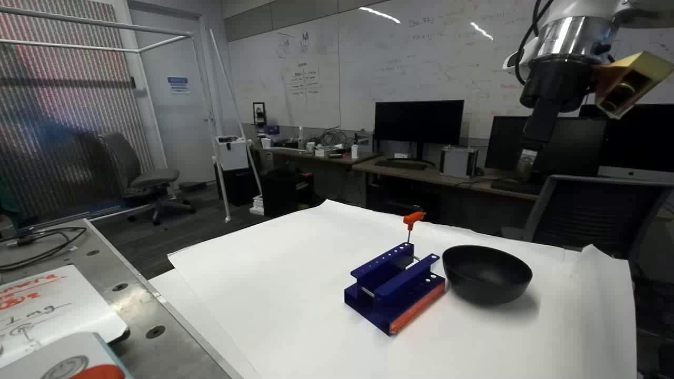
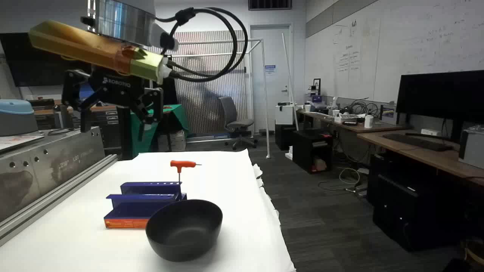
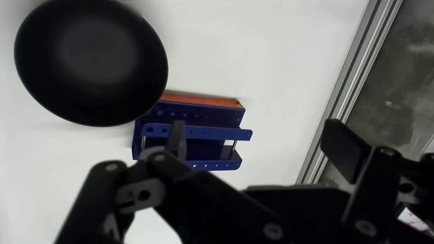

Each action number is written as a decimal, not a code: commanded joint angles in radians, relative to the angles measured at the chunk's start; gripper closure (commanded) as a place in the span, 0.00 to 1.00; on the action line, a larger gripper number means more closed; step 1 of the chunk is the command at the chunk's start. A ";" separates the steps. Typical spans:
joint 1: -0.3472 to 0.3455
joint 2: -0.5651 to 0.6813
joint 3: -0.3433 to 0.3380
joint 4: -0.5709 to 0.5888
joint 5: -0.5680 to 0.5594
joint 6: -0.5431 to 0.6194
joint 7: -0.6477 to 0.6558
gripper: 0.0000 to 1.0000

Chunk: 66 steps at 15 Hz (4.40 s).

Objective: Put the orange object in the bowl

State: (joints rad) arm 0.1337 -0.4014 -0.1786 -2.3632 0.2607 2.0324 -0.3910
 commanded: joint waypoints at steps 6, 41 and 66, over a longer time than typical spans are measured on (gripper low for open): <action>-0.028 -0.001 0.024 0.015 0.011 -0.005 -0.008 0.00; -0.047 0.716 0.110 0.558 -0.352 0.091 1.269 0.00; -0.028 0.596 0.144 0.562 -0.337 0.127 1.155 0.95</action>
State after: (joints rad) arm 0.0946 0.3338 -0.0445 -1.7588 -0.0704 2.1901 0.8073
